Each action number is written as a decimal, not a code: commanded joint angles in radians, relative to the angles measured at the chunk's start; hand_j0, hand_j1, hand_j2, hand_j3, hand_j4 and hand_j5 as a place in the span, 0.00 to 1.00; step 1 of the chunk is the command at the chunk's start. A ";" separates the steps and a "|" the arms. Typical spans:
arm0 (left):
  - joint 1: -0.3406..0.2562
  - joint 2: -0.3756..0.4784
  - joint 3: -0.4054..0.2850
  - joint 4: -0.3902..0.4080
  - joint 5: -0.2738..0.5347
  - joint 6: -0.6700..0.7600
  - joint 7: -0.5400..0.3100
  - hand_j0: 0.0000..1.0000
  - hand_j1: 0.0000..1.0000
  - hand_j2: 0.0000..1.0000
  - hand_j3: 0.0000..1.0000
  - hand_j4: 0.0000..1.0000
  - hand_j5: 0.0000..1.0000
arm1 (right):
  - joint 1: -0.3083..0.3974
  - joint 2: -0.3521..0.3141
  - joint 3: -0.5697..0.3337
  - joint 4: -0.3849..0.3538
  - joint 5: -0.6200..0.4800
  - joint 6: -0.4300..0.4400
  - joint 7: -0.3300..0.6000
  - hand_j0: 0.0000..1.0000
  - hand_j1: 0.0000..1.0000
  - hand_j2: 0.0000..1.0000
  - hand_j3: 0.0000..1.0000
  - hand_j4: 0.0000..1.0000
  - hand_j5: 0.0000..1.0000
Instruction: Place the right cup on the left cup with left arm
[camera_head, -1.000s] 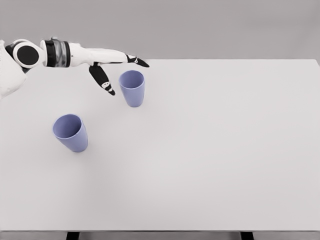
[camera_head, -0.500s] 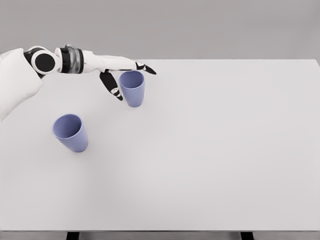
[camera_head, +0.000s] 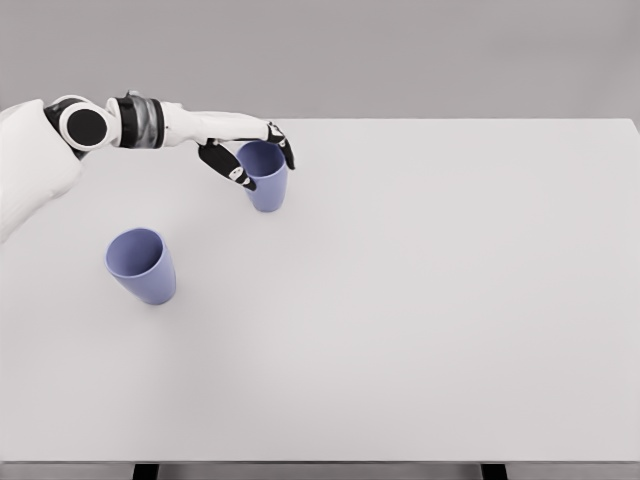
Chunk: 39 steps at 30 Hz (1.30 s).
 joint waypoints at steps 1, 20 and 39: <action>0.000 0.003 0.003 -0.008 0.007 0.003 0.000 0.55 0.55 0.55 0.55 0.55 0.55 | 0.000 0.000 0.000 0.000 0.000 -0.001 0.000 1.00 1.00 1.00 1.00 1.00 1.00; -0.014 0.572 0.040 -0.649 0.235 0.003 0.000 0.54 0.54 0.54 0.54 0.54 0.54 | 0.000 0.000 0.000 0.000 0.000 0.000 0.000 1.00 1.00 1.00 1.00 1.00 1.00; 0.011 0.954 0.054 -0.976 0.330 0.003 0.000 0.55 0.55 0.55 0.55 0.55 0.55 | 0.000 0.000 0.000 0.000 0.000 0.000 0.000 1.00 1.00 1.00 1.00 1.00 1.00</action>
